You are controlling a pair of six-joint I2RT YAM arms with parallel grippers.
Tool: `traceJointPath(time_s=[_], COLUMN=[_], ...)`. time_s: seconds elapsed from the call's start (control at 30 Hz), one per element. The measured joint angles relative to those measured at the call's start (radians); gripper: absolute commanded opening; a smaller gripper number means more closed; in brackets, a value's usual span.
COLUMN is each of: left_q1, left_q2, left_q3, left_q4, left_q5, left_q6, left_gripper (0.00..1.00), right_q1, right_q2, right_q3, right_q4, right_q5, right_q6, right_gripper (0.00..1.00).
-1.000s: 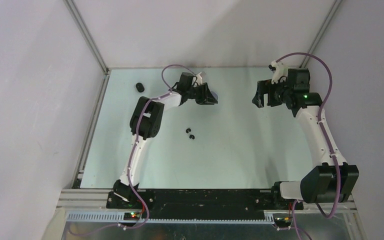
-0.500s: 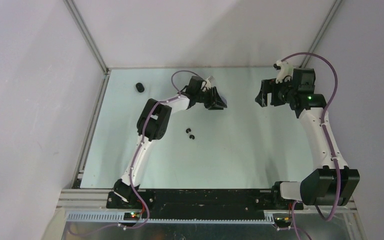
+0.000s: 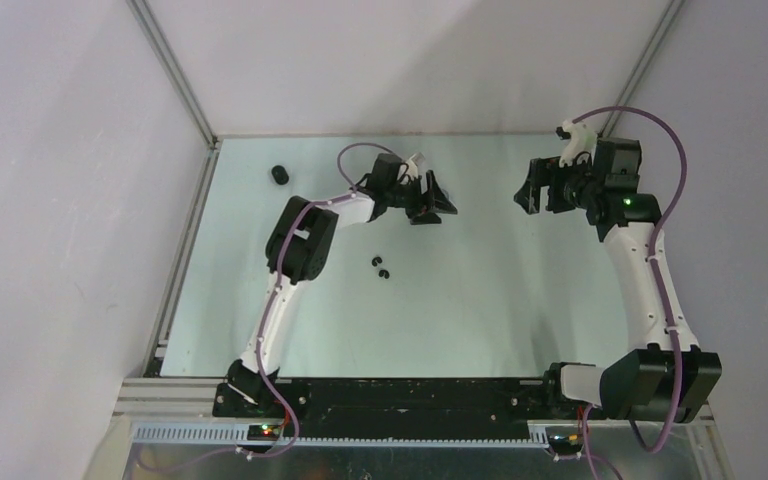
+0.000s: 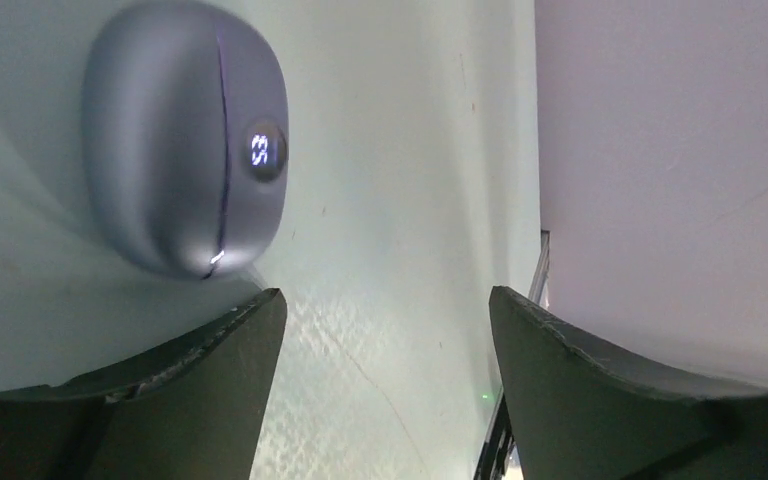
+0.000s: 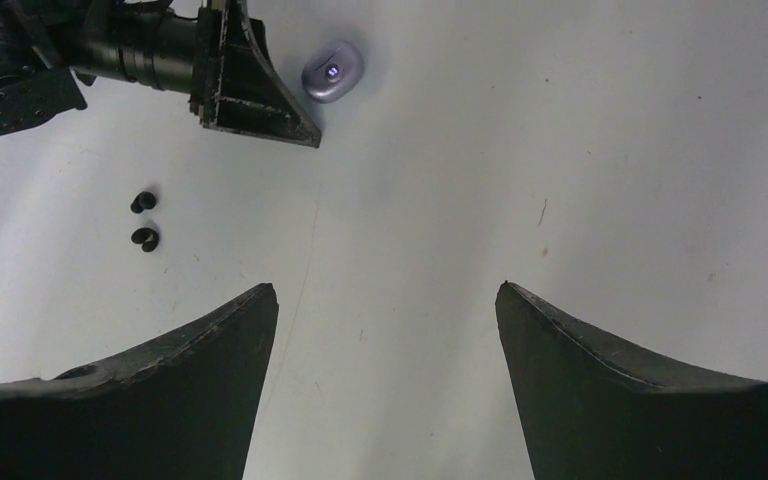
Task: Insert the wireless bluetooth earbuds into the charging case
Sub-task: Place the charging case at the center of the board, then move the charging case to the center of the board.
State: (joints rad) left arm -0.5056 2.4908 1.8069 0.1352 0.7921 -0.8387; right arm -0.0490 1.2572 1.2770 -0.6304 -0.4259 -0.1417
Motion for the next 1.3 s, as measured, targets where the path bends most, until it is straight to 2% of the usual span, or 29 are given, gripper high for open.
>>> traceJointPath(time_s=[0.07, 0.17, 0.23, 0.27, 0.5, 0.63, 0.73, 0.83, 0.97, 1.13, 1.2, 1.3], left_q1=[0.000, 0.001, 0.003, 0.005, 0.054, 0.181, 0.327, 0.453, 0.509, 0.533, 0.535, 0.535], left_q2=[-0.034, -0.107, -0.164, -0.197, -0.500, -0.730, -0.862, -0.930, -0.881, -0.737, -0.659, -0.504], left_q3=[-0.045, -0.118, -0.167, -0.192, -0.261, -0.261, -0.265, -0.299, -0.341, -0.341, -0.295, -0.143], left_q4=[-0.003, -0.043, -0.099, -0.136, -0.461, -0.597, -0.675, -0.733, -0.820, -0.875, -0.906, -0.938], left_q5=[0.000, -0.008, -0.012, -0.013, -0.068, -0.137, -0.205, -0.323, -0.463, -0.570, -0.616, -0.681], left_q6=[0.020, 0.092, 0.165, 0.210, 0.565, 0.740, 0.861, 0.964, 1.046, 1.052, 1.035, 0.984], left_gripper=[0.98, 0.99, 1.00, 0.99, 0.99, 0.99, 0.99, 1.00, 0.99, 0.99, 0.99, 0.99], right_q1=[-0.007, -0.017, -0.023, -0.026, -0.027, 0.002, 0.085, 0.192, 0.291, 0.370, 0.383, 0.383], right_q2=[-0.002, -0.005, -0.008, -0.008, -0.010, -0.032, -0.061, -0.087, -0.093, -0.093, -0.093, -0.091], right_q3=[-0.002, -0.008, -0.016, -0.020, -0.030, -0.036, -0.040, -0.041, -0.042, -0.045, -0.046, -0.047], right_q4=[0.001, 0.005, 0.011, 0.014, 0.017, 0.017, 0.024, 0.032, 0.043, 0.047, 0.048, 0.051], right_q5=[-0.008, -0.017, -0.021, -0.024, -0.043, -0.051, -0.033, -0.014, 0.037, 0.099, 0.113, 0.138], right_q6=[0.002, 0.003, 0.003, 0.002, 0.002, 0.002, 0.000, -0.006, -0.013, -0.016, -0.017, -0.017], right_gripper=[0.85, 0.88, 0.95, 0.98, 0.99, 0.99, 0.99, 0.99, 0.99, 0.99, 0.99, 0.99])
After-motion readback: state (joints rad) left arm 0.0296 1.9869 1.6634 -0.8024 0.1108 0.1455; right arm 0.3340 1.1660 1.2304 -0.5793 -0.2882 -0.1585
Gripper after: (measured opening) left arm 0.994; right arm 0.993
